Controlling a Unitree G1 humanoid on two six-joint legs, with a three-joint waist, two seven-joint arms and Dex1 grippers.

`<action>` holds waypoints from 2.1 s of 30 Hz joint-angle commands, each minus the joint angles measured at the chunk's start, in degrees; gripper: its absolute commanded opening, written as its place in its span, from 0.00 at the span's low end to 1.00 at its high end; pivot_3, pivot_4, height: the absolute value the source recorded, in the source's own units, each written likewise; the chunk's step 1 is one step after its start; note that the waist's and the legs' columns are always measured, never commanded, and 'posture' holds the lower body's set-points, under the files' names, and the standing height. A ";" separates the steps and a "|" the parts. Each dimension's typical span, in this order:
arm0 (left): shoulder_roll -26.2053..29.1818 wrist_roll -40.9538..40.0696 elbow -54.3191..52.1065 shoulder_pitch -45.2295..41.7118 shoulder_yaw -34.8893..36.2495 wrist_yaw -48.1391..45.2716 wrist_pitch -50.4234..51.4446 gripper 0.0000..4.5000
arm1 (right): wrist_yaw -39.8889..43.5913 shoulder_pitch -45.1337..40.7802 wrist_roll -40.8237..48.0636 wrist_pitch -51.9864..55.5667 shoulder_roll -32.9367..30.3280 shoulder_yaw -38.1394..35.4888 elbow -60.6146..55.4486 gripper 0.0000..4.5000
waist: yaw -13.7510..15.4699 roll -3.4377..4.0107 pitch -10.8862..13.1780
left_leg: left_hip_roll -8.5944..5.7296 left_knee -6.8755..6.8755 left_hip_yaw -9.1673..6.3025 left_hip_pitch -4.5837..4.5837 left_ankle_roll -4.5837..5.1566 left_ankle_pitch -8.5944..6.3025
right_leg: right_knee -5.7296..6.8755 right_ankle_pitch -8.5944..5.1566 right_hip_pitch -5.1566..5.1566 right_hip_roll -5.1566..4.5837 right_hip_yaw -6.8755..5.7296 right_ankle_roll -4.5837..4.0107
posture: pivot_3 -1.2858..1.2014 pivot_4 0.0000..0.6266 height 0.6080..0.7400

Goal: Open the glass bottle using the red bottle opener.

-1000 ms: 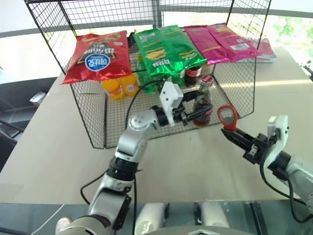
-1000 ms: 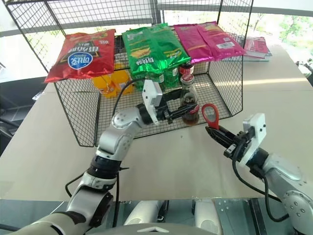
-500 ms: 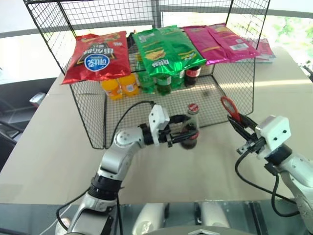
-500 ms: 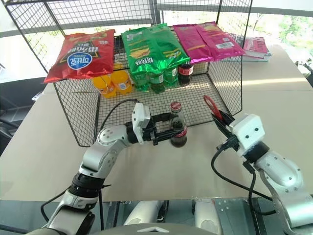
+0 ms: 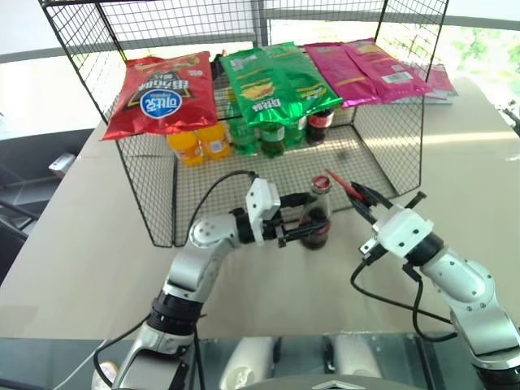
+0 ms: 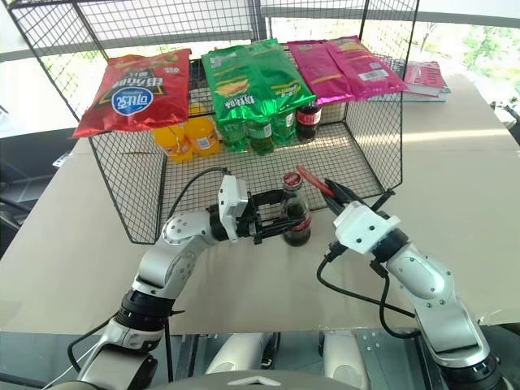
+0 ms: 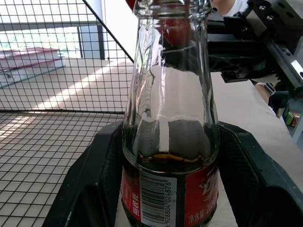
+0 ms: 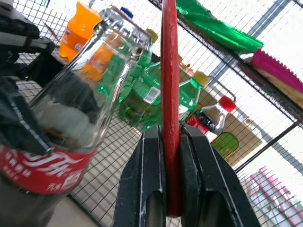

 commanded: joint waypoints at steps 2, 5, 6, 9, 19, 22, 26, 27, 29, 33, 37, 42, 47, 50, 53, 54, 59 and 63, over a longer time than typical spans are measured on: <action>-0.20 -0.97 -0.20 -0.73 -0.70 -1.54 0.03 0.73 | 0.72 -0.91 -0.33 -2.12 0.69 -0.53 -0.40 0.00 | 0.00 0.00 0.00 | 0.00 0.00 0.00 0.00 0.00 0.00 | 0.00 0.00 0.00 0.00 0.00 0.00 | 0.52 0.24 1.00; -0.62 -0.04 0.22 -1.06 -0.69 -0.97 -1.07 0.89 | 1.25 -0.75 -0.73 -3.03 0.83 -0.53 -0.36 0.00 | -0.04 0.00 0.00 | 0.00 0.00 0.00 0.00 0.00 0.00 | 0.01 0.00 0.00 0.01 0.00 0.00 | 0.52 0.24 1.00; -0.74 0.08 0.22 -1.16 -0.68 -0.89 -1.31 0.89 | 1.39 -0.56 -0.91 -3.27 0.83 -0.44 -0.41 0.00 | -0.04 0.00 0.00 | 0.00 0.00 0.00 0.01 0.00 0.00 | 0.01 0.00 0.00 0.01 0.00 0.00 | 0.52 0.24 1.00; -0.97 0.24 0.22 -1.44 -0.74 -0.76 -1.40 0.89 | 1.71 -0.28 -1.11 -3.78 0.97 -0.39 -0.36 0.00 | -0.04 0.00 0.00 | 0.00 0.00 0.00 0.01 0.00 0.00 | 0.02 0.00 0.00 0.01 0.00 0.00 | 0.52 0.24 1.00; -1.14 -0.46 0.16 -3.11 -1.58 -2.29 0.21 0.84 | 2.67 -0.47 -2.06 -4.95 1.06 -0.63 -0.28 0.00 | -0.05 0.00 0.00 | 0.00 0.00 0.00 0.01 0.00 0.00 | 0.02 0.00 0.00 0.01 0.00 0.00 | 0.52 0.24 1.00; -1.13 -0.57 0.15 -3.29 -1.67 -2.74 0.55 0.61 | 2.47 -0.34 -2.42 -5.62 1.14 -0.89 -0.30 0.00 | -0.05 0.00 0.00 | 0.00 0.00 0.00 0.01 0.00 0.00 | 0.01 0.00 0.00 0.01 0.00 0.00 | 0.52 0.24 1.00; -1.07 -0.44 0.01 -3.36 -1.67 -2.94 0.89 0.50 | 2.14 0.26 -4.17 -7.89 1.09 -0.08 0.14 0.00 | -0.05 0.00 0.00 | 0.00 0.00 0.00 0.01 0.00 0.00 | 0.01 0.00 0.00 0.01 0.00 0.00 | 0.52 0.24 1.00; -1.09 -0.44 0.01 -3.39 -1.64 -2.91 0.95 0.50 | 1.92 0.70 -5.09 -9.00 1.07 0.40 0.59 0.00 | -0.03 0.00 0.00 | 0.00 0.00 0.00 0.01 0.00 0.00 | 0.01 0.00 0.00 0.01 0.00 0.00 | 0.52 0.24 1.00; -1.12 -0.44 0.02 -3.42 -1.56 -2.90 0.97 0.50 | 1.28 1.69 -7.14 -11.63 1.07 1.38 1.93 0.00 | -0.02 0.00 0.00 | 0.00 0.00 0.00 0.01 0.00 0.00 | 0.01 0.00 0.00 0.01 0.00 0.00 | 0.52 0.24 1.00; -0.85 -0.69 0.27 -3.63 -1.12 -3.22 1.07 0.50 | -1.73 3.34 -13.42 -18.07 1.63 4.87 7.68 0.00 | -0.05 0.00 -0.02 | 0.00 -0.01 0.01 0.06 0.00 0.00 | 0.01 0.00 0.02 0.02 0.01 0.00 | 0.52 0.24 1.00; -0.48 -0.82 0.51 -3.90 -0.82 -3.75 1.24 0.50 | -5.09 4.11 -18.33 -22.82 3.00 7.73 13.36 0.00 | -0.06 -0.05 -0.12 | 0.00 -0.15 0.13 0.37 0.00 0.00 | 0.00 -0.01 0.20 0.02 0.10 -0.01 | 0.52 0.24 1.00; -0.31 -1.03 0.52 -4.18 -0.59 -3.89 1.86 0.50 | -10.39 2.64 -25.92 -26.92 4.27 9.17 17.97 0.00 | -0.11 -0.06 -0.19 | 0.03 -0.34 0.16 0.95 0.01 -0.01 | -0.16 -0.04 0.79 0.05 0.12 -0.01 | 0.52 0.24 1.00; -0.80 -0.89 1.00 -4.72 -0.66 -3.75 2.20 0.50 | -15.61 2.18 -32.06 -29.65 5.00 9.92 21.58 0.00 | -0.08 -0.10 -0.39 | 0.03 -0.35 0.14 0.97 0.00 -0.01 | -0.18 -0.04 0.82 0.06 0.11 -0.01 | 0.52 0.24 1.00; -1.23 -0.56 1.64 -5.20 -0.81 -3.59 2.06 0.50 | -17.02 2.05 -33.89 -29.20 4.66 9.35 22.45 0.00 | -0.09 -0.09 -0.49 | 0.03 -0.35 0.14 0.98 0.00 -0.01 | -0.19 -0.04 0.83 0.06 0.11 -0.01 | 0.52 0.24 1.00; -1.59 -0.16 1.95 -5.54 -1.22 -3.35 2.17 0.50 | -17.61 2.05 -35.17 -28.81 3.97 9.09 22.90 0.00 | -0.09 -0.07 -0.60 | 0.03 -0.35 0.13 1.05 0.00 -0.01 | -0.19 -0.04 0.89 0.06 0.11 -0.01 | 0.52 0.24 1.00; -1.67 0.01 2.10 -5.67 -1.36 -3.27 2.24 0.50 | -17.62 1.94 -35.62 -28.46 3.72 8.96 22.88 0.00 | -0.09 -0.07 -0.63 | 0.03 -0.35 0.13 1.08 0.00 -0.01 | -0.19 -0.04 0.89 0.06 0.11 -0.02 | 0.52 0.24 1.00; -1.78 0.88 2.82 -6.41 -2.05 -3.02 3.00 0.50 | -15.13 0.68 -35.27 -27.92 0.67 7.80 20.62 0.00 | -0.04 -0.02 -0.73 | 0.03 -0.35 0.13 1.12 0.01 -0.01 | -0.19 -0.04 0.95 0.06 0.11 -0.02 | 0.52 0.24 1.00; -1.78 1.96 3.76 -6.65 -2.70 -3.21 3.34 0.50 | -8.69 -1.89 -31.91 -26.66 -6.00 4.82 15.59 0.00 | -0.07 0.03 -0.77 | 0.03 -0.34 0.12 1.14 0.04 -0.02 | -0.22 -0.04 1.01 0.05 0.10 -0.01 | 0.52 0.24 1.00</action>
